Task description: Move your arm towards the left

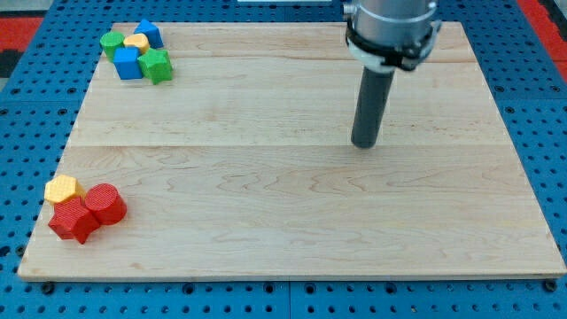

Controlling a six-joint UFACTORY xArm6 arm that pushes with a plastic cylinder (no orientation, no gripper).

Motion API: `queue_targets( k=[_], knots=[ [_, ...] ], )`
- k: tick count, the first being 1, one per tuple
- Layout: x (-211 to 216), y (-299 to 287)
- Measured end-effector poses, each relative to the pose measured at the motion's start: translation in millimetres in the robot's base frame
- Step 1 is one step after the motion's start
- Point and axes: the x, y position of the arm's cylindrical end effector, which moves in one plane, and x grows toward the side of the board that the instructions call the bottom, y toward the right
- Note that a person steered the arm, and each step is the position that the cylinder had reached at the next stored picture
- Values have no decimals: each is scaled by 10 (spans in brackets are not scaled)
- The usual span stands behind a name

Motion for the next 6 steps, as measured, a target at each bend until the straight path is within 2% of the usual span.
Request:
queue_targets(
  k=[2,6],
  knots=[
    [579,0],
    [922,-139]
  ],
)
